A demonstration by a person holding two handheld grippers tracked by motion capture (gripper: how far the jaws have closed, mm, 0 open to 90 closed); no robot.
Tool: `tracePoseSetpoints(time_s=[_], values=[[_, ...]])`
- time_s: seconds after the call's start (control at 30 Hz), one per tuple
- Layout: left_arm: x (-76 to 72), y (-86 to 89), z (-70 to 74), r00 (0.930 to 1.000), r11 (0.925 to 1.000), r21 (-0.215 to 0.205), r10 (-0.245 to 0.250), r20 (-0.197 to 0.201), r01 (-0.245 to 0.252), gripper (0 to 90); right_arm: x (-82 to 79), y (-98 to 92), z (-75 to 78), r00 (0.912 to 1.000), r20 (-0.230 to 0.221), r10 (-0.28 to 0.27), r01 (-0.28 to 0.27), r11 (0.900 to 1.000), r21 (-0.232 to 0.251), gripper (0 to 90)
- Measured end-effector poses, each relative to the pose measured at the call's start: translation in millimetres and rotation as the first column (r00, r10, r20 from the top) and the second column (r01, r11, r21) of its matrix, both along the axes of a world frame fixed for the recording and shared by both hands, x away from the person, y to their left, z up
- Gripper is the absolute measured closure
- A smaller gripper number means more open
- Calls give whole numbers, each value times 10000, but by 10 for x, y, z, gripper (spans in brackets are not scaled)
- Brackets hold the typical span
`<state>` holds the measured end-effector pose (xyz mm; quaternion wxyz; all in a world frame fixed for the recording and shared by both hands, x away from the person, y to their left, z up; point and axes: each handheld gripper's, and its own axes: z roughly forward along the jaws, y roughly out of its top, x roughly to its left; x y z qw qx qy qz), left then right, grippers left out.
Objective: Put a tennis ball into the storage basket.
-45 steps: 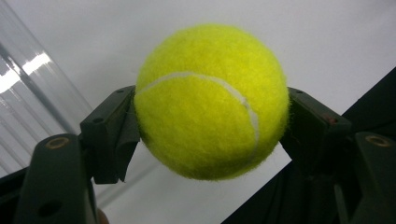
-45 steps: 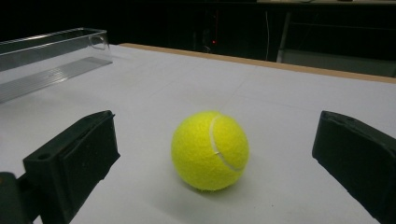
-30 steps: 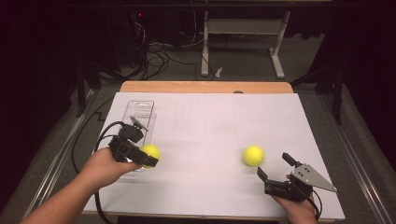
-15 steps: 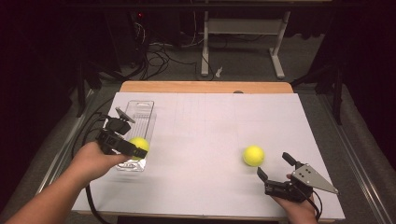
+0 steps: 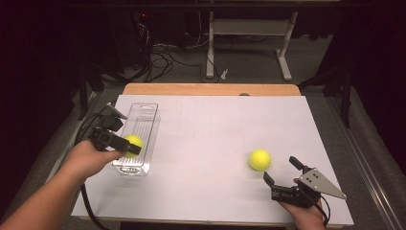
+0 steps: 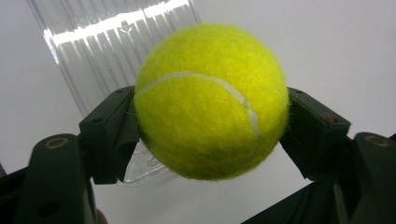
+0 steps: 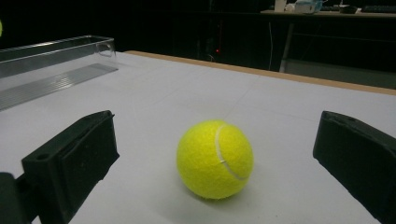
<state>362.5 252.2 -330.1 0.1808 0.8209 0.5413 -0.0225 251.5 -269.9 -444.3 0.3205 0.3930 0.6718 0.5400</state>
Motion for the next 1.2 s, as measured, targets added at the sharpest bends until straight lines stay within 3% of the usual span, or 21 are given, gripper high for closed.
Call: tracePoseSetpoints(time_s=[0.4,0.73,0.9,1.0,1.2], values=[[86,97,-41,9988,9988,138,480,-98,-479,268,-1,-5,6,10000,23,1,-1,10000,-25,3],[138,78,-57,9984,9985,36,555,-101,-554,269,-7,-8,12,10000,17,-20,20,10000,5,3],[195,65,-75,9980,9979,136,629,-57,-628,269,-14,-14,18,10000,21,-25,25,10000,25,3],[227,36,-79,9987,9977,451,508,37,-510,269,-12,-22,17,10000,25,-36,36,10000,41,3],[303,-7,-82,9986,9979,402,514,79,-517,269,-12,-30,21,10000,52,-49,49,10000,80,3]])
